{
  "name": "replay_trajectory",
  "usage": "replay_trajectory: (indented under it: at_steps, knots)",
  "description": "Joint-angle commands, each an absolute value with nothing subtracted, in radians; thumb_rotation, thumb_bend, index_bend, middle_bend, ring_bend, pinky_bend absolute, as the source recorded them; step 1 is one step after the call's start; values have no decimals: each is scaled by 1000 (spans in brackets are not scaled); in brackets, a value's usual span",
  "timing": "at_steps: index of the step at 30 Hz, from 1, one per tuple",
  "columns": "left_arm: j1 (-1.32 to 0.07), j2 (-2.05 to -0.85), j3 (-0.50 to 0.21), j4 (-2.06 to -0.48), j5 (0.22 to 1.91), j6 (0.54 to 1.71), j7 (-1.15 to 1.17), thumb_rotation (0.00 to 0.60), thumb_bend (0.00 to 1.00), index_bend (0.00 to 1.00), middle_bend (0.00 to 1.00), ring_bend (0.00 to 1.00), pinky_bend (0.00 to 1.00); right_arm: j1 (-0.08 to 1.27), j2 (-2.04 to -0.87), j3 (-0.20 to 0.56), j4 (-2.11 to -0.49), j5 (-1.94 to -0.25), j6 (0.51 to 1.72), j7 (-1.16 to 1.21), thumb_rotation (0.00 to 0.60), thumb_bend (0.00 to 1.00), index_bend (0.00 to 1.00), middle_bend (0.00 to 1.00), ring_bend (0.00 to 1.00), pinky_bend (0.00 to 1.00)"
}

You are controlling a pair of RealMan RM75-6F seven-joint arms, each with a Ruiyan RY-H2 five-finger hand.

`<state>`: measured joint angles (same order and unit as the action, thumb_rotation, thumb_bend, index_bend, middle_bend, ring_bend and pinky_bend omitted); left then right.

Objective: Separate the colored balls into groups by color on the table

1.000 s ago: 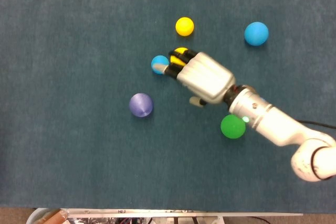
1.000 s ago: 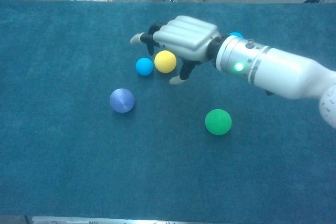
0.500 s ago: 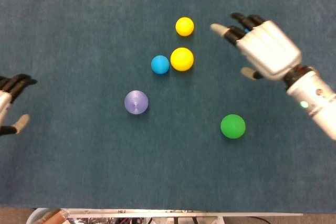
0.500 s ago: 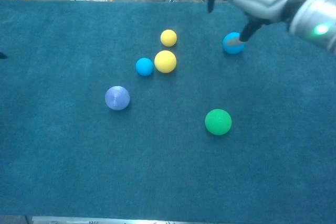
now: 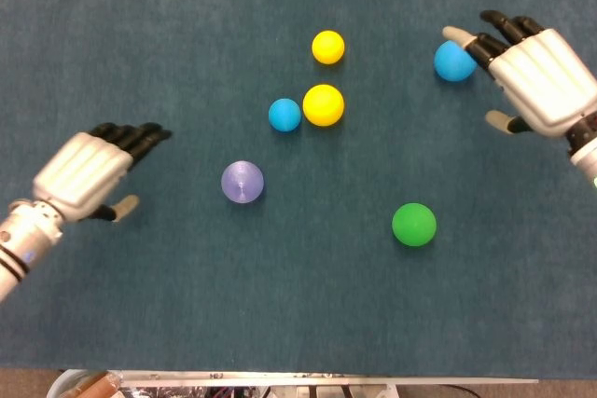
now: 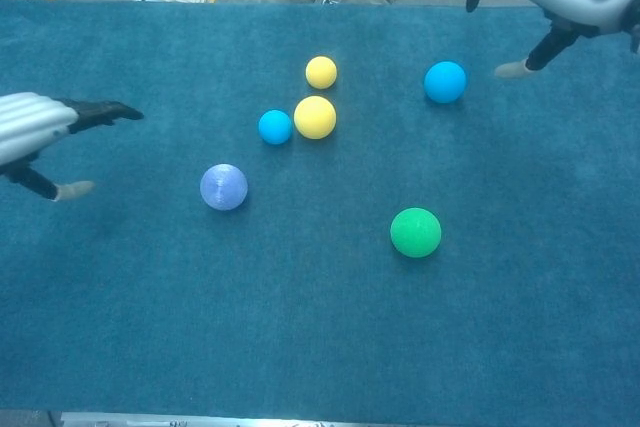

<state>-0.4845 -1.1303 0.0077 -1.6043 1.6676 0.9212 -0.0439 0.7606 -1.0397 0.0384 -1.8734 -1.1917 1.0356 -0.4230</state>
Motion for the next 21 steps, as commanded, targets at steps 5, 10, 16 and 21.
replay_trajectory:
  at_steps: [5, 10, 16, 21]
  knots:
    - [-557, -1213, 22, -1568, 1719, 889, -50, 600, 324, 113, 106, 164, 193, 728, -1018, 39, -1851, -1217, 1032, -382, 600, 132, 116, 346, 119, 252]
    - [-601, -1267, 24, -1526, 1707, 850, -63, 600, 324, 124, 105, 164, 193, 703, -1003, 36, -1839, -1233, 1031, -359, 600, 132, 117, 346, 119, 252]
    - [-638, -1317, 27, -1497, 1692, 825, -62, 600, 324, 114, 97, 164, 193, 679, -995, 39, -1819, -1246, 1028, -324, 600, 132, 117, 346, 119, 252]
    - [-661, -1355, 23, -1475, 1665, 810, -68, 600, 324, 114, 97, 164, 193, 665, -993, 42, -1802, -1257, 1019, -303, 600, 132, 116, 346, 119, 252]
